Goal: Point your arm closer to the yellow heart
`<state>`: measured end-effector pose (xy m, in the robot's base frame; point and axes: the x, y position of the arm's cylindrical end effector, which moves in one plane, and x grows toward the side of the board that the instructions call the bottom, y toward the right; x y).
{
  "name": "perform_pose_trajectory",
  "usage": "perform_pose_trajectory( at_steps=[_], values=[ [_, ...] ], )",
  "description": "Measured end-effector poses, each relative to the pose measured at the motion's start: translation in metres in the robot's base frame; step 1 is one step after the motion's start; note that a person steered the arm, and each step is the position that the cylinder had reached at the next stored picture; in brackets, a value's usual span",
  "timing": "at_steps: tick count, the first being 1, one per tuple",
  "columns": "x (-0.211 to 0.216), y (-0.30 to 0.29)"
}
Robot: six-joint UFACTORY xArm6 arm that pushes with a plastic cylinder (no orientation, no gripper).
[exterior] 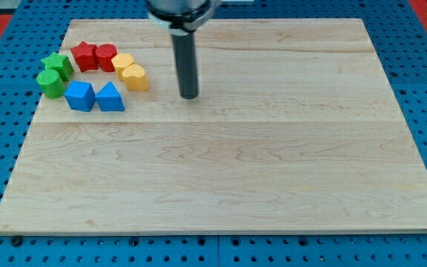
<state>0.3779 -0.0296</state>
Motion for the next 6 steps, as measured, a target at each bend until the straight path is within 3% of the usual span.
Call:
perform_pose_trajectory(
  at_steps=[1, 2, 4, 6],
  values=[
    [-0.042, 0.007],
    [-0.063, -0.028],
    [-0.043, -0.072],
    [-0.041, -0.075]
  ],
)
